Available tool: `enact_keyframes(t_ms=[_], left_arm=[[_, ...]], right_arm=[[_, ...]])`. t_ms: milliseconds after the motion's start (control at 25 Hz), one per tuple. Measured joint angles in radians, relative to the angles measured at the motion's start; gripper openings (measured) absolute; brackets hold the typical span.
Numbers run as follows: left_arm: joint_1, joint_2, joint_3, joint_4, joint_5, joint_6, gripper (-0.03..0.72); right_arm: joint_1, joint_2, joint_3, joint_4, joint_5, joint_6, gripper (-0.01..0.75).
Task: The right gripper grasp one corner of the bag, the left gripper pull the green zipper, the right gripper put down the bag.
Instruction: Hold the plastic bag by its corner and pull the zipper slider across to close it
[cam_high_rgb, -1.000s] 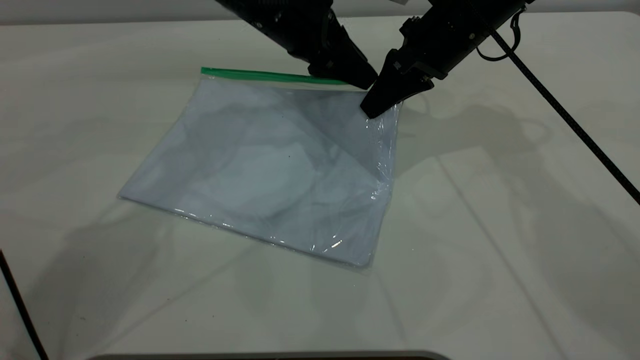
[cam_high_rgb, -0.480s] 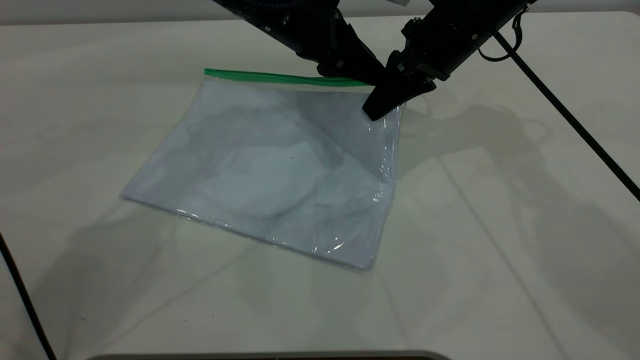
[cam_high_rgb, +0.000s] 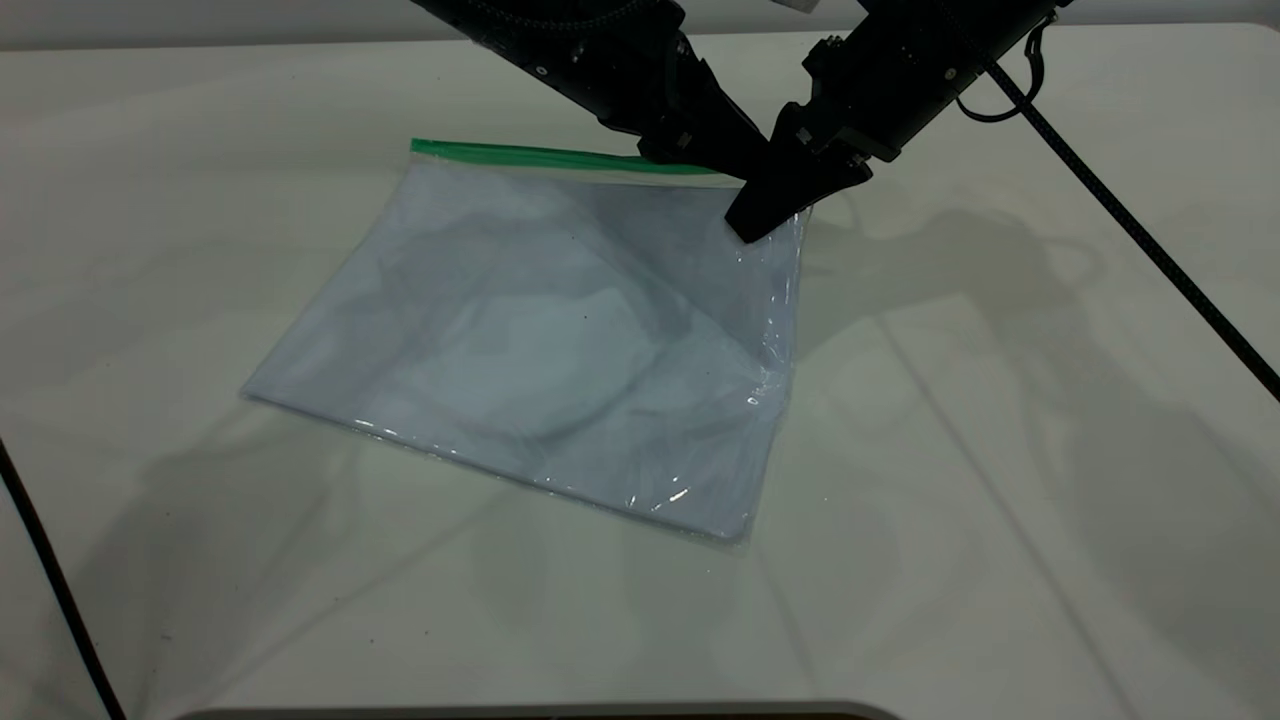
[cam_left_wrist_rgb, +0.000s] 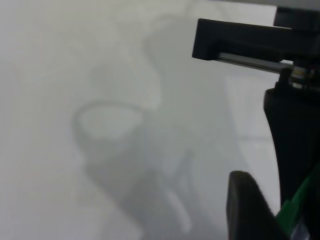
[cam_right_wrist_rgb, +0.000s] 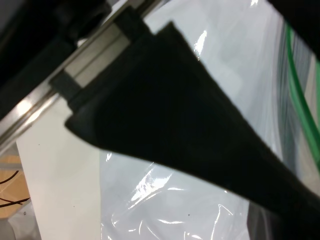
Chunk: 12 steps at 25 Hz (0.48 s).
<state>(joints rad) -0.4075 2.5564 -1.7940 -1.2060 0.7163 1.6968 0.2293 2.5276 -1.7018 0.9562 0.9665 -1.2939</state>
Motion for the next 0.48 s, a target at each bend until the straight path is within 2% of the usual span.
enact_keyframes(t_ms=[160, 480], left_arm=[[-0.002, 0.000, 0.000, 0.002, 0.006, -0.001, 0.238], [-0.002, 0.000, 0.000, 0.007, 0.014, -0.001, 0.121]], right_arm=[[0.000, 0.000, 0.000, 0.000, -0.001, 0.000, 0.035], [0.000, 0.000, 0.000, 0.000, -0.006, 0.000, 0.035]])
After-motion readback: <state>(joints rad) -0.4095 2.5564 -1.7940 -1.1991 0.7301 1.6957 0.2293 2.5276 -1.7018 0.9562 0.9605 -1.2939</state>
